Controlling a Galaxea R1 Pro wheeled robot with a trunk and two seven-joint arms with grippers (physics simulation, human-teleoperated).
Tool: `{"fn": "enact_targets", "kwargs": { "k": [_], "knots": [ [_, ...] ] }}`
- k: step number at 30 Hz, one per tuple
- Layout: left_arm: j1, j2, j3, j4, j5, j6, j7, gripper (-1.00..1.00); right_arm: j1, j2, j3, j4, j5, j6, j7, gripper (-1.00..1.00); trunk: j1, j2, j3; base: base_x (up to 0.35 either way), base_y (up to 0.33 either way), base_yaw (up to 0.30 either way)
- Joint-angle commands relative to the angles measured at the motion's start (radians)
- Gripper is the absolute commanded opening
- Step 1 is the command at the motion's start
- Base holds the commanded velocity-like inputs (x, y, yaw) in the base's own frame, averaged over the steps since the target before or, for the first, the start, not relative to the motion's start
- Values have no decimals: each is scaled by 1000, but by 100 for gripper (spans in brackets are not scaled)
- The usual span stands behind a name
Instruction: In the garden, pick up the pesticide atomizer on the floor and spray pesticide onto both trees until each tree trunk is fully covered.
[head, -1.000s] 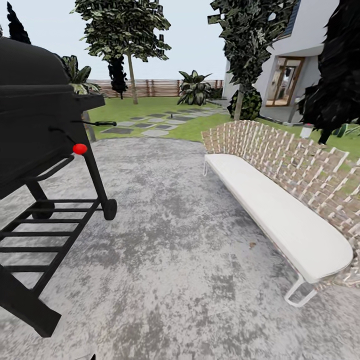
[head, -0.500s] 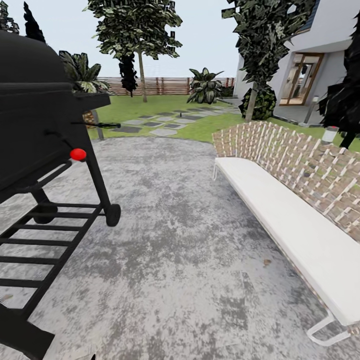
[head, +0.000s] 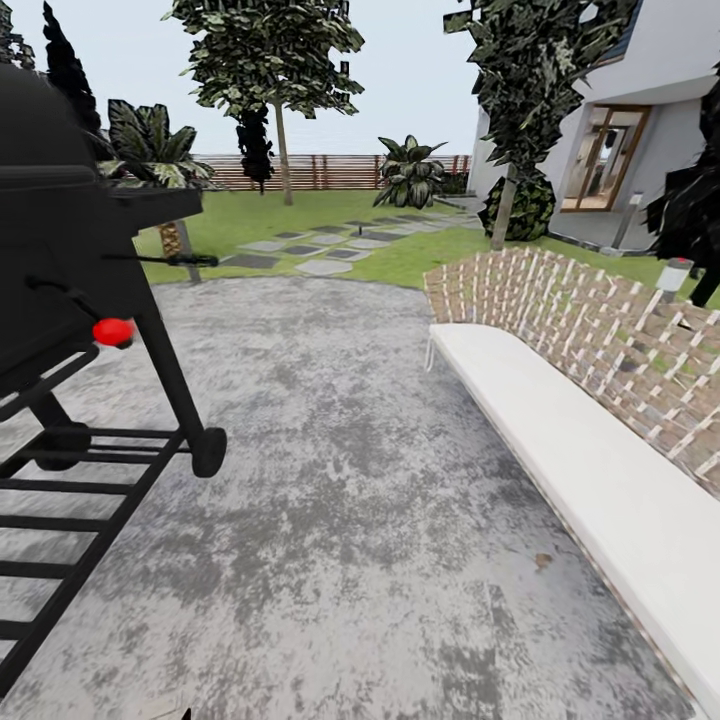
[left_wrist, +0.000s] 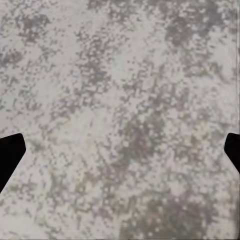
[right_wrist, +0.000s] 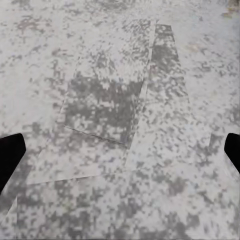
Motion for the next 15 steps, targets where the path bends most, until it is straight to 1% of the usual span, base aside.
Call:
{"fn": "enact_targets", "kwargs": {
  "k": [1,6,15],
  "knots": [
    [0,0,-4,1,9,-3,1,100,-1,1,-7,2,4,-3,9,100,0,0,-1,340,-81,0],
    [0,1,-3,0,9,-3,1,100,-1,1,-7,3,5,-4,10,100,0,0,-1,340,-60,0],
    [0,0,-4,0,10,-3,1,100,-1,2,-5,2,6,-5,10,100,0,0,-1,340,-6,0]
  ]
}}
